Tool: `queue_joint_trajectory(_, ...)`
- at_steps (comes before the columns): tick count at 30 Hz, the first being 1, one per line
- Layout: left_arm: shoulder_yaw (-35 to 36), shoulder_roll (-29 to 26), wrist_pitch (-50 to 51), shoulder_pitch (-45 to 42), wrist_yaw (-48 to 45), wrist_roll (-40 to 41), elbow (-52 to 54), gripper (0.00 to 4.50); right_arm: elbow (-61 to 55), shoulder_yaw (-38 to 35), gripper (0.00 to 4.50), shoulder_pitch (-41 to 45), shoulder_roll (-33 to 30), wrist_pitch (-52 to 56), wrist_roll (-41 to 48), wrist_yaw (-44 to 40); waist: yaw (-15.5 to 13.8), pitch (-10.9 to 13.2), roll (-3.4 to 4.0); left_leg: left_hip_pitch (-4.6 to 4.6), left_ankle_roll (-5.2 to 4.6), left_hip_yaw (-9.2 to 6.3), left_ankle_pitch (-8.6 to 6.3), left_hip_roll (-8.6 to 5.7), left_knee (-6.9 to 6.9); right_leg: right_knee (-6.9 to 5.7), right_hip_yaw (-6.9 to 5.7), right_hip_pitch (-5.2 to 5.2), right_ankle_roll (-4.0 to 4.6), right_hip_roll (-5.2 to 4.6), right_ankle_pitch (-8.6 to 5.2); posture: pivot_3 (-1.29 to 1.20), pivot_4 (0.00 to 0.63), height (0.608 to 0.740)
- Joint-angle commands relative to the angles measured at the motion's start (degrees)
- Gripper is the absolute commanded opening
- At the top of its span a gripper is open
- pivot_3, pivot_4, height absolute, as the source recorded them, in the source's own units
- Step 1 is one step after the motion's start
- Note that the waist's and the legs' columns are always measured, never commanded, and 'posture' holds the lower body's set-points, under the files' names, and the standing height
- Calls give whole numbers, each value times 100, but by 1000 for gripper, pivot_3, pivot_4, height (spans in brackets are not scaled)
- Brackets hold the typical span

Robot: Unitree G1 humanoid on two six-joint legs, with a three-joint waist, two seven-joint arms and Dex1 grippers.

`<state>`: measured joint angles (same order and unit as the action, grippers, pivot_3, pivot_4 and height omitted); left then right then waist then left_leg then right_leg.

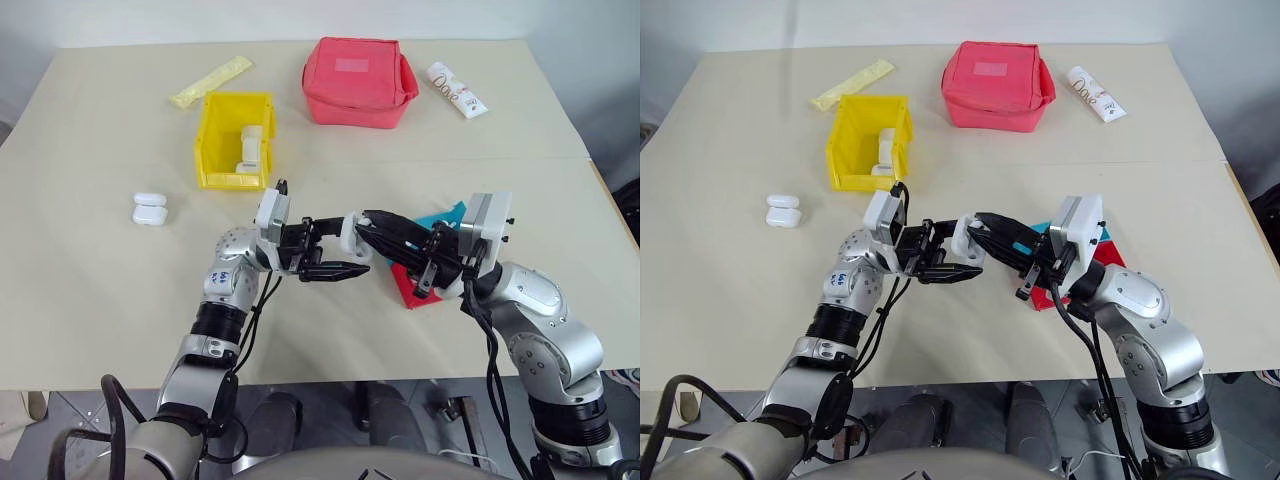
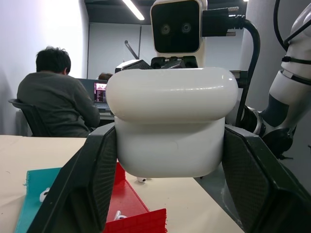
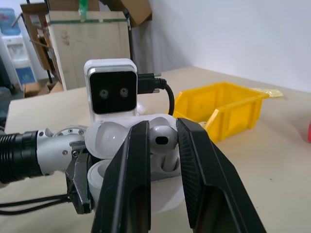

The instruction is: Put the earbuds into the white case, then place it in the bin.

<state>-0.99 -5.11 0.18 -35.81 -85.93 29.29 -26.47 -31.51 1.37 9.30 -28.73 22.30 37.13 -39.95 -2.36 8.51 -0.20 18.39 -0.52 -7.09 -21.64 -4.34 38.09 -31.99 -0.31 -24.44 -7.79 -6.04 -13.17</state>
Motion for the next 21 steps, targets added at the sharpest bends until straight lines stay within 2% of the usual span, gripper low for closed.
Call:
queue_joint_trajectory(1,205,64,-293,-365,-38,201,8,2789,-95,201,437,-109,-288,410,-5,-180,-1,0,0,0,0,0,0,0,0,0,0,0,0,1,0,0,150,740)
queue_joint_trajectory(12,225,103,-701,-610,-37,154,-491,2789,-66,140,437,171,-609,707,108,-256,-5,1,-1,2,0,0,0,0,0,2,-1,0,0,-1,0,0,150,740)
queue_joint_trajectory(21,260,143,-1165,-782,-102,-21,-1185,2789,-214,-271,3365,614,-851,955,278,-157,-20,2,-3,2,0,-1,0,0,1,5,-2,0,0,-1,0,0,150,740)
